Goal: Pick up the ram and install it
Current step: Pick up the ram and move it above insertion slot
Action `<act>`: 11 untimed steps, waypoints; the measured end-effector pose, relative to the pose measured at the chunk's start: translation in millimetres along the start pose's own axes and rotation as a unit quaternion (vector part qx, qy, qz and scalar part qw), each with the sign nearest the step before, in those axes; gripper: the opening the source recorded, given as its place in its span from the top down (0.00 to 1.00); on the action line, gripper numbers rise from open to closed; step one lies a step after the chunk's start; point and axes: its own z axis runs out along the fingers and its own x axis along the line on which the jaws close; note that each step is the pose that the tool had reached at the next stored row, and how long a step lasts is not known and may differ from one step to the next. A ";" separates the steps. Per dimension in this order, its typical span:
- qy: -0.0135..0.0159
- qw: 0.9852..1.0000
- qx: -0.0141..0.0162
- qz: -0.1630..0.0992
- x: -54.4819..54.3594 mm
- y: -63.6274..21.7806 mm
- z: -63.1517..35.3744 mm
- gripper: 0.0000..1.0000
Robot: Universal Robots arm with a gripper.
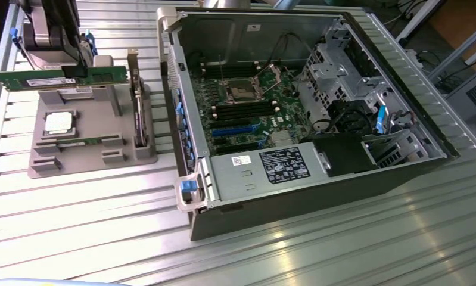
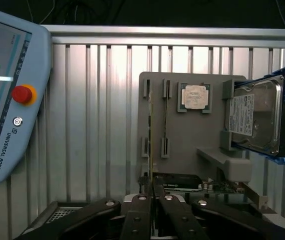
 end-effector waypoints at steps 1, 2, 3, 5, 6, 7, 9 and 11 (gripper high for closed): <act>0.000 1.000 0.000 0.000 0.0 -1.3 0.0 0.88; 0.000 1.000 0.000 0.000 0.0 -2.9 -0.1 0.88; 0.000 1.000 0.000 0.000 0.1 -4.1 -0.1 0.88; 0.000 1.000 0.000 0.000 0.1 -7.1 -0.2 0.88; 0.000 1.000 0.000 0.000 0.1 -8.0 -0.2 0.88; 0.000 1.000 0.000 0.000 0.1 -8.7 -0.2 0.88; 0.000 1.000 0.000 0.000 0.2 -11.3 -0.3 0.88; 0.000 1.000 0.000 0.000 0.2 -12.8 -0.3 0.88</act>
